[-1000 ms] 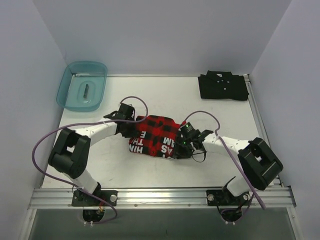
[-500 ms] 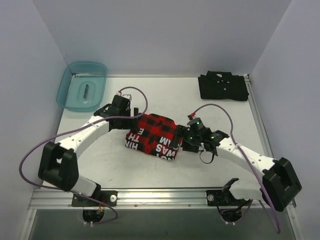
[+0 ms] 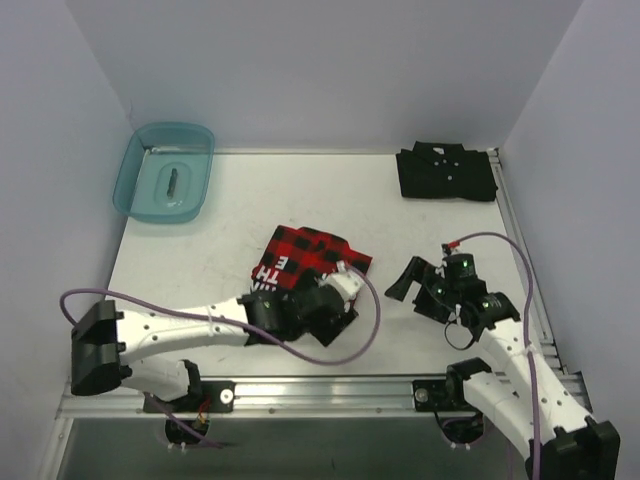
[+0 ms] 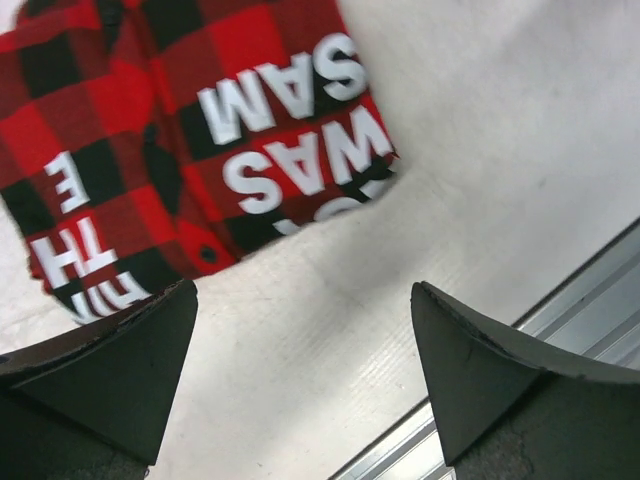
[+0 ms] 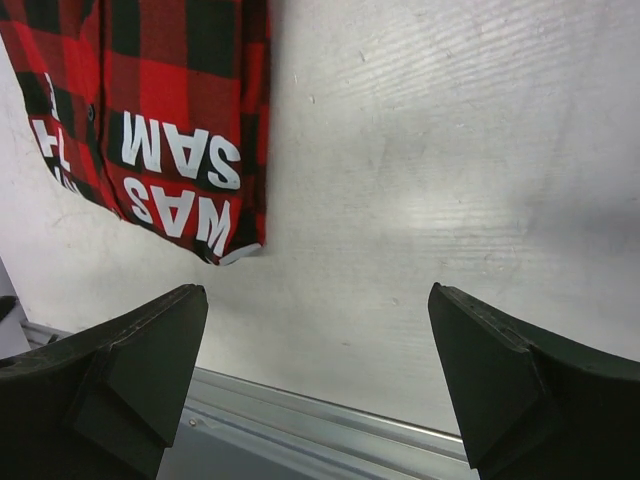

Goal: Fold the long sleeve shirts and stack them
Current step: Fold the shirt

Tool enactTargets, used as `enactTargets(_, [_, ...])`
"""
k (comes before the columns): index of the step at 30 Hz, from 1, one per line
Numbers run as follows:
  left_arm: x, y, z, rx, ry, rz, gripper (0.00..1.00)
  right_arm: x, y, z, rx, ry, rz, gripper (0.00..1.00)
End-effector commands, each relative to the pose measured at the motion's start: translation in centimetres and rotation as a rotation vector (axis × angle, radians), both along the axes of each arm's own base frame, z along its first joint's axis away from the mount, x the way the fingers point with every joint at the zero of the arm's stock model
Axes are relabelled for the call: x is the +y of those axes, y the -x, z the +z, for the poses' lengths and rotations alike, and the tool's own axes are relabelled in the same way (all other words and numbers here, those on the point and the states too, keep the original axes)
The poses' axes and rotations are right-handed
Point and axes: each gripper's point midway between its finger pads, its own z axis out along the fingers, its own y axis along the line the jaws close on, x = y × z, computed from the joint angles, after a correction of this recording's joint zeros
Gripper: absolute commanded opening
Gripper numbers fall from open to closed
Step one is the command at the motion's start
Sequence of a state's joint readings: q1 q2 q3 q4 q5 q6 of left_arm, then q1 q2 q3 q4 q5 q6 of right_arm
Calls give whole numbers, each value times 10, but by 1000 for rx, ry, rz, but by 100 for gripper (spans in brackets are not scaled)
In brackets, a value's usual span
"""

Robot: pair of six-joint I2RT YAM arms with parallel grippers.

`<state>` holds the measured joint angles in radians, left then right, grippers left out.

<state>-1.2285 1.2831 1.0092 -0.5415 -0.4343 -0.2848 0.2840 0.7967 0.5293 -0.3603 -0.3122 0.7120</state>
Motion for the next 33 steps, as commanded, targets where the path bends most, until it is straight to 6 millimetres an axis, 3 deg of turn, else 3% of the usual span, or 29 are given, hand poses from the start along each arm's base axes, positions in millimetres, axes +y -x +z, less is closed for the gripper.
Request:
enactTargets(1, [-27,4,-5,-133,-92,-58,97,-6,16,-4,35,5,7,100])
enactTargets(2, [-33,5,-22,-138,-160,-83,97,-8,17,-1,17,6,-2,100])
enactTargets(4, [-52,13,-30,-156,-183,-130,93,-12,19,-3,17,14,-21,100])
enactTargets(5, [-57,14,-48,-160,-243,-151,92,-12,20,-1,6,8,-21,100])
enactTargets(14, [-89,-1,-94,-246,-372,-159,83,-29,29,-4,-11,43,-103,100])
enactTargets(19, [-90,-10,-121,-267,-447,-136,77,-34,29,-2,-29,41,-142,100])
enactTargets(23, [-78,-16,-144,-265,-540,-101,64,-36,28,-2,-34,40,-156,100])
enactTargets(27, [-68,-16,-146,-252,-548,-85,46,-39,27,-3,-35,53,-167,100])
enactTargets(29, [-69,-16,-136,-253,-520,-81,35,-40,25,-6,-24,59,-171,100])
enactTargets(30, [-68,-15,-133,-250,-509,-80,24,-38,23,-5,-28,51,-171,100])
enactTargets(33, [-70,-14,-120,-231,-450,-69,12,-33,13,-3,-35,24,-172,100])
